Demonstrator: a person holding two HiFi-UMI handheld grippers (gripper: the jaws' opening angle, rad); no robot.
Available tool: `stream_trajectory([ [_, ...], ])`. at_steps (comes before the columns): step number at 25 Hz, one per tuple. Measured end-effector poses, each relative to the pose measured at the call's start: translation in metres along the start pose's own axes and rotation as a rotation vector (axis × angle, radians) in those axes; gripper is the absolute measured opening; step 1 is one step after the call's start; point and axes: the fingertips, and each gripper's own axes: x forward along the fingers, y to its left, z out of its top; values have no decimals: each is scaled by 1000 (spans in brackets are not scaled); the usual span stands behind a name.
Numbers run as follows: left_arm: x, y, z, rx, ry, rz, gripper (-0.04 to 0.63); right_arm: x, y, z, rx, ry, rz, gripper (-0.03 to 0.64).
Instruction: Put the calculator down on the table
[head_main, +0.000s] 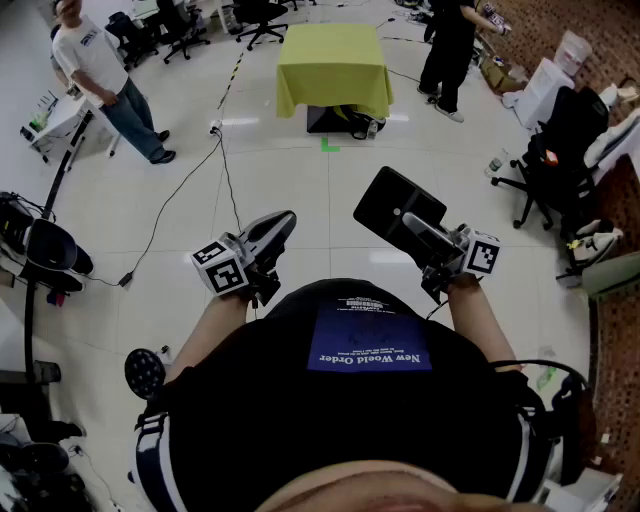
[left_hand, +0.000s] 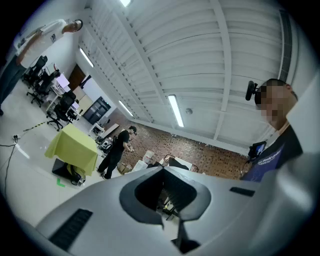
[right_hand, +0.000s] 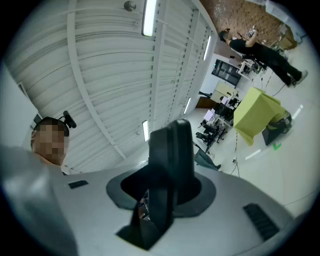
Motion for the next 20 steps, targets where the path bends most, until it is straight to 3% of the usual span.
stream_trajectory([
  [12, 11, 5, -6, -50, 51, -36, 6, -6, -12, 3, 5, -33, -38, 117],
  [20, 67, 38, -15, -51, 49, -55, 6, -27, -64, 35, 7, -49, -48, 117],
])
